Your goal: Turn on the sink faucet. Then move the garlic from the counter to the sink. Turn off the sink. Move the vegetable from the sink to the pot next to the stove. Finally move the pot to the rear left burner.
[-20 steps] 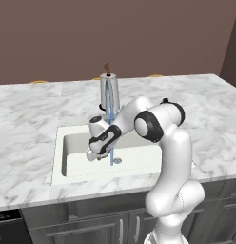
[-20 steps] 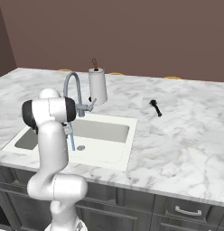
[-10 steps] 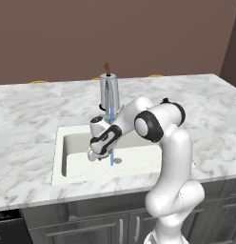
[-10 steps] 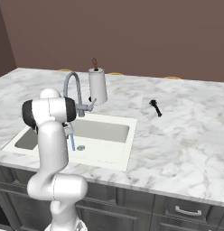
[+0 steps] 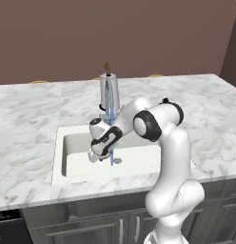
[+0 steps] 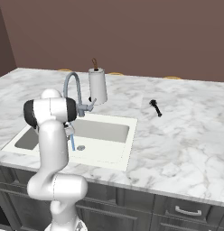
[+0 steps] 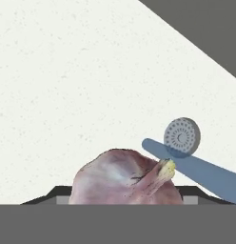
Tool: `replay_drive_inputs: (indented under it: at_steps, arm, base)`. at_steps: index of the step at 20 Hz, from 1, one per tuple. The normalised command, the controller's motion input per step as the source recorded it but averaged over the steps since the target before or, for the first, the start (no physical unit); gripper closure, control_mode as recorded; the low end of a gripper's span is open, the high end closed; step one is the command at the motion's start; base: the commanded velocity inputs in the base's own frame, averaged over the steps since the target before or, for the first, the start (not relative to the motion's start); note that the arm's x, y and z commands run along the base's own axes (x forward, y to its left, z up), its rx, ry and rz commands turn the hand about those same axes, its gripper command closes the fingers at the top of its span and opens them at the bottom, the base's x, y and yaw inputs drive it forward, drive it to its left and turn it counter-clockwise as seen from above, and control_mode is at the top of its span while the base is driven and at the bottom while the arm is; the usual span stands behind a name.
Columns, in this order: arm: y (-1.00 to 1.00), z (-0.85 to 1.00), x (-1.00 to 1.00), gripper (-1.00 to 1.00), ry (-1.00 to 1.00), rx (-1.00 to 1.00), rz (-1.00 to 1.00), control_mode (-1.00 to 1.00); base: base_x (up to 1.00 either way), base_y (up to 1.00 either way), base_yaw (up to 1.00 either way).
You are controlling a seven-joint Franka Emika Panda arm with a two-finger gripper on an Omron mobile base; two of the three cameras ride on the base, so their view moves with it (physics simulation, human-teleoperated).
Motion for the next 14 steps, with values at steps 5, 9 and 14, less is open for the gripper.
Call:
replay_drive_inputs:
  at_steps: [5,9,14]
  arm:
    - [0.00,-0.30,0.26,1.00,0.03,-0.02,0.00,-1.00]
    - [0.00,-0.31,0.36,1.00,0.03,0.00,0.00,-1.00]
    - [-0.01,-0.17,0.12,1.00,0.03,0.00,0.00,-1.00]
  base:
    - [0.00,0.00,0.00]
    - [0.00,0.00,0.00]
    - [0.00,0.00,0.00]
